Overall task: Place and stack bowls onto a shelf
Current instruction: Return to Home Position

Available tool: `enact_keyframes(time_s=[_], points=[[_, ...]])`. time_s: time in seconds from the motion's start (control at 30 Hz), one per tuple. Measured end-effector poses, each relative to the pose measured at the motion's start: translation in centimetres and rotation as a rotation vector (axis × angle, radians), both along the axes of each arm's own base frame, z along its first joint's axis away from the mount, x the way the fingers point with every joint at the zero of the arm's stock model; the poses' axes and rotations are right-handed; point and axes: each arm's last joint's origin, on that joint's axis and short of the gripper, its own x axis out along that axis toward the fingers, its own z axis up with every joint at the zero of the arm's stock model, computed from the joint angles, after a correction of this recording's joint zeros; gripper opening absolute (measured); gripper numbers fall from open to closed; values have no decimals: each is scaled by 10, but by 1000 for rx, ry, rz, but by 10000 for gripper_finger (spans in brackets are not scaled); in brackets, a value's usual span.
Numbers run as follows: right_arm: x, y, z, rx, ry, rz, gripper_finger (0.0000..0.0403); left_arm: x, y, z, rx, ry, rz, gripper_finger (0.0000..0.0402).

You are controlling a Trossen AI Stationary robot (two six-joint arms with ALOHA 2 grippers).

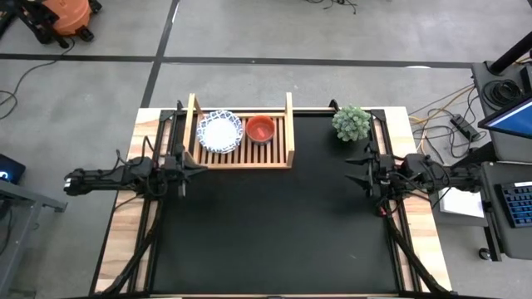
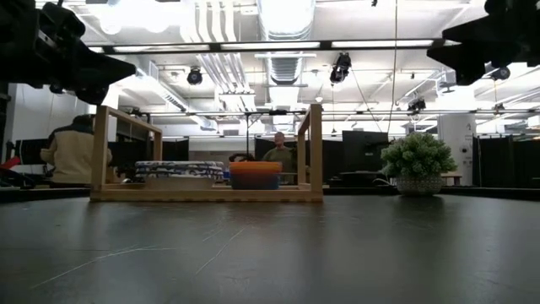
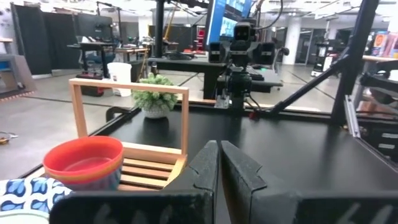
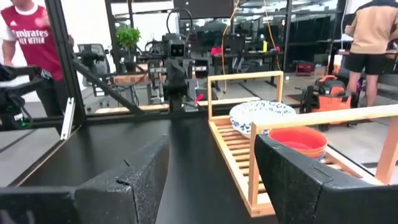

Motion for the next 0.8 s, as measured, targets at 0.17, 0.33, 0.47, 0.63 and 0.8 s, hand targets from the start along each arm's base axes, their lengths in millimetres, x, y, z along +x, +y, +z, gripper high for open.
enact_keyframes(time_s=[0.17,0.33,0.47,0.63,0.8], points=[[3,0,-8,3,21,0,212,-2,0,6,-34,8,-7,0],[7,0,-21,30,46,1,194,-17,-2,32,-160,65,-76,0],[10,1,-29,43,36,1,184,-16,-5,36,-175,31,-182,0],[13,1,-35,33,-6,2,178,-12,-8,29,-179,68,-257,0],[13,1,-36,36,-9,2,178,-10,-9,21,-176,91,-310,0]])
